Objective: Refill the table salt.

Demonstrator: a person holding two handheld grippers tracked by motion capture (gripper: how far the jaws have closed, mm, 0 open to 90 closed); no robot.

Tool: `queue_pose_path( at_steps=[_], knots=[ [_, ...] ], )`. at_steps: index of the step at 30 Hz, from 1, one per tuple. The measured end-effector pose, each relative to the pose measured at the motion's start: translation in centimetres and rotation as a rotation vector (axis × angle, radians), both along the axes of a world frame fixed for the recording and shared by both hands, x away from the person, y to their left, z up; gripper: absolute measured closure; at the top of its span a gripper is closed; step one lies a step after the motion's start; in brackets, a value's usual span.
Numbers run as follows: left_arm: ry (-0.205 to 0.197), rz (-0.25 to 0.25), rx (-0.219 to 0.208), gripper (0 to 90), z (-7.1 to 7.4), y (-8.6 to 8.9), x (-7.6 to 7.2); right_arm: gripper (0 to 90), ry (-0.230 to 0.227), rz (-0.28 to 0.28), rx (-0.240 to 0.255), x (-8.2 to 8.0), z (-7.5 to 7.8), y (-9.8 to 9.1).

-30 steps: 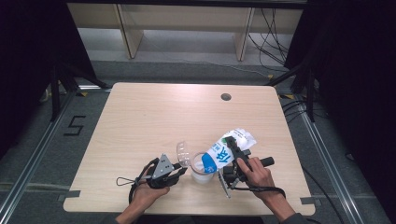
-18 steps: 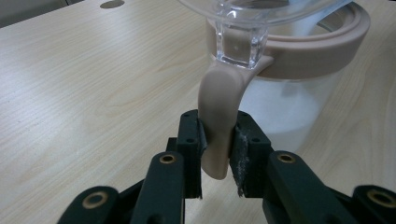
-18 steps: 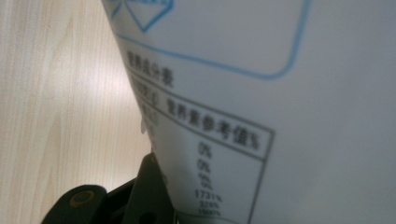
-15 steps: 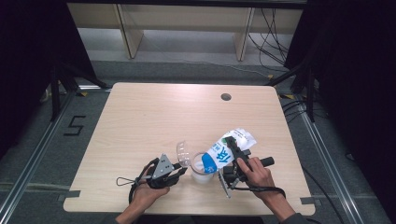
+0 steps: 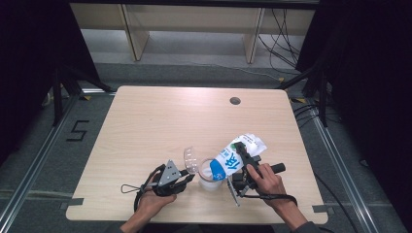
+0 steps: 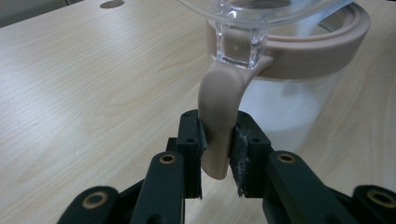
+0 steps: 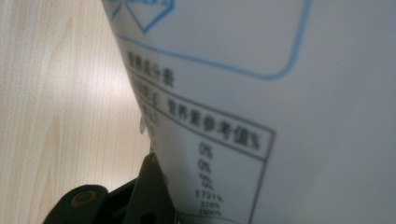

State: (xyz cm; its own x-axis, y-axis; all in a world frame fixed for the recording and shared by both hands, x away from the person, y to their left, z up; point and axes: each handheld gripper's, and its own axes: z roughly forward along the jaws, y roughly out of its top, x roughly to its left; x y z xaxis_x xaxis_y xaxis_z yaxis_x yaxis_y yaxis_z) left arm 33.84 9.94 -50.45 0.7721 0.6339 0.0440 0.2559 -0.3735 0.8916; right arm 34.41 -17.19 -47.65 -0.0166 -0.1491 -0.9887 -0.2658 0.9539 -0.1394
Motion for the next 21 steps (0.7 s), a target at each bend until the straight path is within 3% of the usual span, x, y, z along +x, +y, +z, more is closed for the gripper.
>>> queue_pose_path(
  at_steps=[2, 9, 10, 14, 16, 21],
  knots=[
    [0.000, 0.000, 0.000, 74.3, 0.00, 0.01, 0.00, 69.9, -0.010, 0.023, -0.026, 0.12, 0.23, 0.07],
    [0.000, 0.000, 0.000, 74.4, 0.00, 0.00, 0.00, 70.1, -0.023, 0.036, -0.024, 0.18, 0.19, 0.08],
    [-0.001, 0.000, 0.000, 74.4, -0.01, 0.00, 0.00, 70.2, 0.016, -0.026, 0.029, -0.17, -0.21, -0.07],
    [0.001, 0.000, -0.001, 74.4, 0.00, 0.00, 0.00, 70.4, 0.005, -0.004, 0.032, -0.03, -0.26, -0.10],
    [0.001, 0.001, -0.001, 74.4, 0.00, -0.01, 0.00, 70.5, -0.027, 0.039, -0.034, 0.17, 0.28, 0.08],
    [0.000, 0.000, 0.000, 74.3, 0.00, 0.00, 0.00, 70.7, -0.023, 0.036, -0.024, 0.15, 0.24, 0.04]
  ],
)
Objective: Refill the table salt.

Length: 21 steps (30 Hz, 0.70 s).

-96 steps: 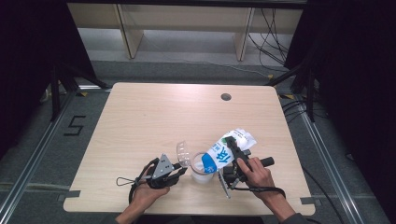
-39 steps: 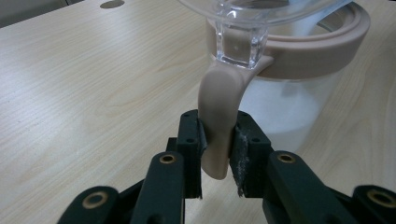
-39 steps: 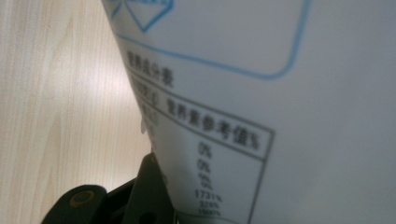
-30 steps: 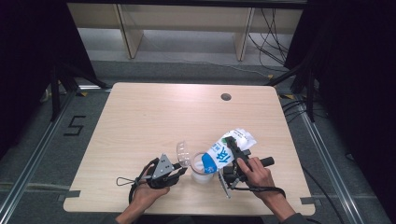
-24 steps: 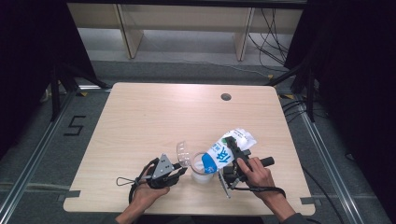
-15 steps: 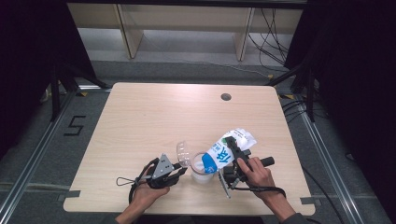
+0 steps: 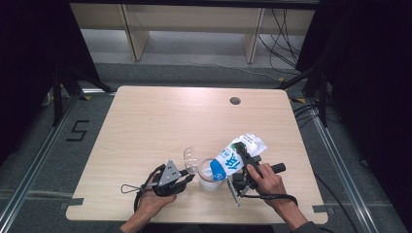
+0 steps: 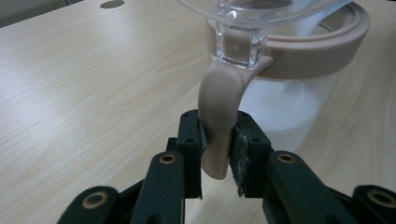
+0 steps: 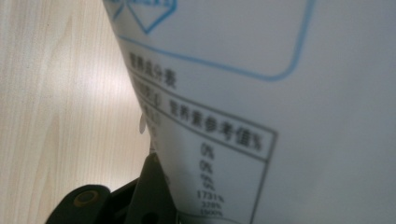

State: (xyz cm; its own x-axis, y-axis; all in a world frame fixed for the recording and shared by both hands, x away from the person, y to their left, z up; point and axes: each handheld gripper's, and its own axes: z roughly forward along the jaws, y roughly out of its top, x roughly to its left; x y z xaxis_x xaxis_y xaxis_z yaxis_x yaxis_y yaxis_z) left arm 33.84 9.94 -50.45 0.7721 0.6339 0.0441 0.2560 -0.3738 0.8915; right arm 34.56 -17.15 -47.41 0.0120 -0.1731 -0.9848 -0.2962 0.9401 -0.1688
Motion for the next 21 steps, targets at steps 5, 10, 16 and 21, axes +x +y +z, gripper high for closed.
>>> queue_pose_path(
  at_steps=[5, 10, 16, 21],
  knots=[
    [-0.001, -0.002, 0.001, 74.4, 0.00, -0.01, 0.00, 70.9, 0.022, -0.031, 0.046, -0.16, -0.36, -0.16],
    [0.000, 0.000, 0.000, 74.4, 0.00, 0.00, 0.00, 71.1, 0.014, -0.035, 0.042, -0.19, -0.35, -0.17],
    [-0.002, 0.000, -0.001, 74.3, 0.00, -0.02, 0.00, 71.2, 0.017, -0.031, 0.034, -0.17, -0.30, -0.16],
    [0.000, 0.000, 0.000, 74.4, 0.01, 0.00, 0.00, 71.4, 0.023, -0.039, 0.021, -0.25, -0.22, -0.13]
  ],
)
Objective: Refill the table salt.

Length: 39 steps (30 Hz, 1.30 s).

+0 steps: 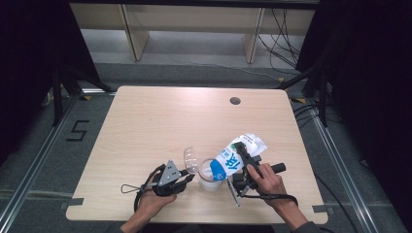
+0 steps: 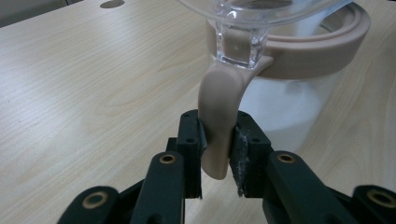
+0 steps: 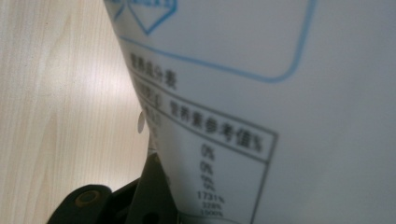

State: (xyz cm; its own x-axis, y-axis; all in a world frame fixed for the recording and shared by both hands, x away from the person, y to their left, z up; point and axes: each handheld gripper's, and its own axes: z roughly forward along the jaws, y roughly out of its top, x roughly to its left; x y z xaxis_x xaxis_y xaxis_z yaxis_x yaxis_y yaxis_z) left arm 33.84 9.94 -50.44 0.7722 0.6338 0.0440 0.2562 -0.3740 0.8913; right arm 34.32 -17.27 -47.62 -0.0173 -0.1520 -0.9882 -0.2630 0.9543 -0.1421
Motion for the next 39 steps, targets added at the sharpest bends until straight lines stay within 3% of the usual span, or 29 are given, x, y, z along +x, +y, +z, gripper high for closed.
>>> queue_pose_path(
  at_steps=[11, 14, 28, 32, 34, 39],
  knots=[
    [0.002, 0.002, -0.001, 74.3, -0.01, -0.02, -0.01, 71.7, 0.005, -0.009, -0.012, -0.06, 0.09, 0.06],
    [0.000, 0.000, 0.000, 74.4, 0.00, 0.00, 0.00, 71.9, 0.006, -0.015, 0.008, -0.05, -0.05, 0.05],
    [0.000, -0.002, 0.001, 74.3, 0.02, 0.00, 0.01, 72.2, 0.010, -0.021, 0.011, -0.09, -0.06, 0.08],
    [-0.001, -0.002, 0.002, 74.3, 0.02, 0.01, 0.01, 72.4, -0.002, -0.002, -0.014, 0.05, 0.18, 0.15],
    [0.001, 0.000, 0.000, 74.3, 0.01, -0.01, -0.01, 72.4, 0.006, -0.018, 0.010, -0.07, -0.01, 0.07],
    [0.001, 0.000, 0.000, 74.3, 0.01, -0.01, 0.00, 72.7, 0.001, -0.016, 0.006, -0.10, 0.01, 0.08]
  ],
)
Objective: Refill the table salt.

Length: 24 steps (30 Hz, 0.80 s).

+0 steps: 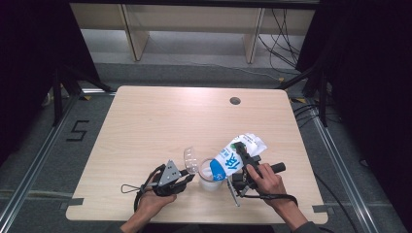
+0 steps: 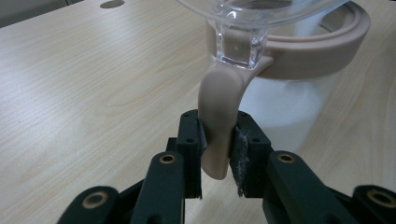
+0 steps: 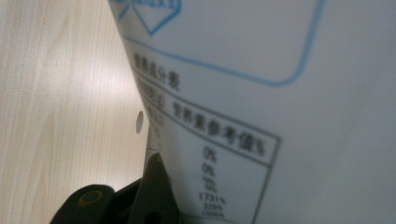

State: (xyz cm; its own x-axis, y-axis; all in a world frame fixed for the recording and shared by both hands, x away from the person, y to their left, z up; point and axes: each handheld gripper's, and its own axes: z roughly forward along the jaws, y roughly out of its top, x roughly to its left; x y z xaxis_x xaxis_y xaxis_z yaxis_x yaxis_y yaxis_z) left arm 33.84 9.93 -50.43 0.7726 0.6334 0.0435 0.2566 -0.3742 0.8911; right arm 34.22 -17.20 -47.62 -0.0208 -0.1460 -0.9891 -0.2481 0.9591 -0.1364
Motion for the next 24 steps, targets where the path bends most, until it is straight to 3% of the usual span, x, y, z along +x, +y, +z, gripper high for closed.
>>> queue_pose_path(
  at_steps=[9, 10, 13, 15, 16, 24],
  knots=[
    [-0.003, 0.001, 0.000, 74.3, 0.00, 0.00, 0.00, 73.3, 0.000, 0.003, 0.006, 0.00, -0.07, 0.00],
    [-0.002, 0.000, 0.001, 74.3, 0.01, 0.01, 0.00, 73.3, -0.011, 0.027, -0.030, 0.11, 0.19, 0.10],
    [-0.003, 0.001, 0.000, 74.3, -0.01, 0.00, 0.00, 73.7, -0.019, 0.043, -0.047, 0.20, 0.31, 0.17],
    [-0.003, -0.003, 0.002, 74.3, 0.01, 0.02, 0.01, 73.8, -0.001, 0.008, -0.025, 0.03, 0.10, 0.07],
    [-0.001, 0.001, -0.002, 74.4, -0.02, -0.01, -0.01, 73.9, -0.013, 0.015, -0.042, 0.04, 0.23, 0.10],
    [-0.001, 0.001, -0.002, 74.4, -0.02, -0.01, 0.00, 74.2, -0.025, 0.028, -0.030, 0.09, 0.11, 0.08]
  ],
)
